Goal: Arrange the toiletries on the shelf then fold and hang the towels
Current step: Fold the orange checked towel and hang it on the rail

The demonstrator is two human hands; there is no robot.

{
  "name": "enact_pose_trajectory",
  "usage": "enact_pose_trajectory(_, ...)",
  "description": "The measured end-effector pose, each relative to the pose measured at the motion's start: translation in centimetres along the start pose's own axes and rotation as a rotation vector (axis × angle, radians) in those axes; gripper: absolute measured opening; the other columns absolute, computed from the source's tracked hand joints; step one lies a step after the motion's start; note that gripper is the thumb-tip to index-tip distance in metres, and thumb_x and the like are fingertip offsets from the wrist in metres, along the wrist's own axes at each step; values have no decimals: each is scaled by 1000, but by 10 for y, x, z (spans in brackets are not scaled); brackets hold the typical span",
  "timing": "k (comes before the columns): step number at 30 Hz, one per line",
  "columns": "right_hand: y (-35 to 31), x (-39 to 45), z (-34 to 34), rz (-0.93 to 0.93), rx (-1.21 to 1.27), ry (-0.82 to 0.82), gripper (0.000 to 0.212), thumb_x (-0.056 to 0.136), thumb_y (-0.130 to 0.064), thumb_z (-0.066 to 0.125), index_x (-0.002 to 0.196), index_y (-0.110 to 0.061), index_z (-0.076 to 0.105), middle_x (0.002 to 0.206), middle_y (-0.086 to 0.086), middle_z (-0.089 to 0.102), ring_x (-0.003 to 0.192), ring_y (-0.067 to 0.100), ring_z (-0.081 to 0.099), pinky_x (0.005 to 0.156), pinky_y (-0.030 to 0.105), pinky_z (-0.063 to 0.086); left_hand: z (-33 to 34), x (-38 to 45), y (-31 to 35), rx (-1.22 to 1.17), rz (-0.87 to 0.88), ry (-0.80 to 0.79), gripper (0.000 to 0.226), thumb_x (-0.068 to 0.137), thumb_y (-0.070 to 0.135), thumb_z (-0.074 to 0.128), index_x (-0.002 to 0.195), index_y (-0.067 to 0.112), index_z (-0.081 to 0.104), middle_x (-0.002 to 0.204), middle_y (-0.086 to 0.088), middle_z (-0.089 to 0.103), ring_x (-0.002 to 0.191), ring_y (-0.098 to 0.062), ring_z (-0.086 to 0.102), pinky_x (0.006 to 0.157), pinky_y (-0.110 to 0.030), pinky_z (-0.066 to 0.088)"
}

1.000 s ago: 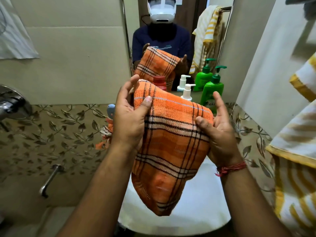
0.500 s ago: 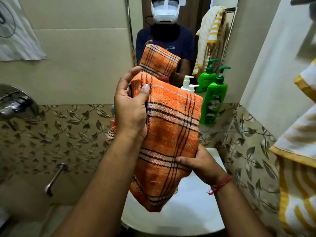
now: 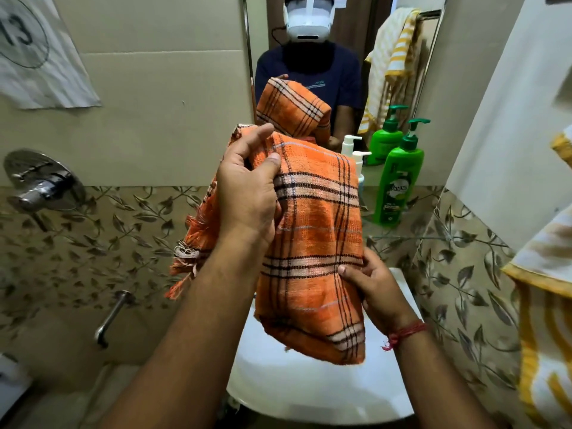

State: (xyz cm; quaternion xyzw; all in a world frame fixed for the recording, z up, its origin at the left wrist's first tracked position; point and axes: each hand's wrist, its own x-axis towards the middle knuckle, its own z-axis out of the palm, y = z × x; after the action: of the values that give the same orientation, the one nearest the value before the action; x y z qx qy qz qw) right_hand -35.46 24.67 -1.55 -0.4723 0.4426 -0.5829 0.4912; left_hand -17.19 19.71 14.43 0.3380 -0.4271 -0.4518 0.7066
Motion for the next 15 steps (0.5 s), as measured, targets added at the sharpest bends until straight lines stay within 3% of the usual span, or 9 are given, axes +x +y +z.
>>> enact_pose_trajectory(3, -9, 0, 9, -262, -413, 386, 26, 89, -14, 68, 112, -18, 57, 107, 2, 64, 101, 19, 63, 92, 38, 54, 0, -3, -3, 79, 6, 5, 42, 79, 4, 66, 112, 30, 70, 134, -3, 60, 119, -22, 64, 96, -44, 57)
enact_pose_trajectory(5, -26, -8, 18, -644, -605, 526, 14, 87, -16, 62, 99, -10, 57, 93, 6, 57, 84, 21, 56, 77, 31, 51, 2, -6, -4, 118, 41, -1, 46, 86, -1, 65, 126, 23, 64, 139, -2, 52, 120, -17, 61, 95, -39, 58)
enact_pose_trajectory(8, -41, -26, 45, -977, -817, 247, 15, 88, -13, 60, 77, -4, 61, 73, 7, 54, 67, 21, 48, 62, 32, 42, 7, -7, -2, 158, 105, 12, 55, 88, -4, 63, 140, 13, 54, 144, -3, 43, 116, -8, 59, 92, -24, 56)
enact_pose_trajectory(11, -17, -37, 71, -925, -1027, 32, 20, 90, -27, 66, 79, -11, 65, 76, 3, 57, 70, 21, 51, 62, 36, 41, 12, -4, 1, 172, 105, 19, 65, 87, -2, 62, 148, 10, 45, 148, -4, 36, 123, -12, 55, 98, -28, 55)
enact_pose_trajectory(15, 26, -37, 84, -730, -1235, 34, 36, 94, -54, 56, 86, -19, 65, 82, -2, 57, 75, 22, 51, 64, 38, 42, 18, -4, 5, 159, 95, 36, 67, 90, -5, 60, 152, 10, 38, 148, -1, 30, 121, -11, 52, 91, -21, 55)
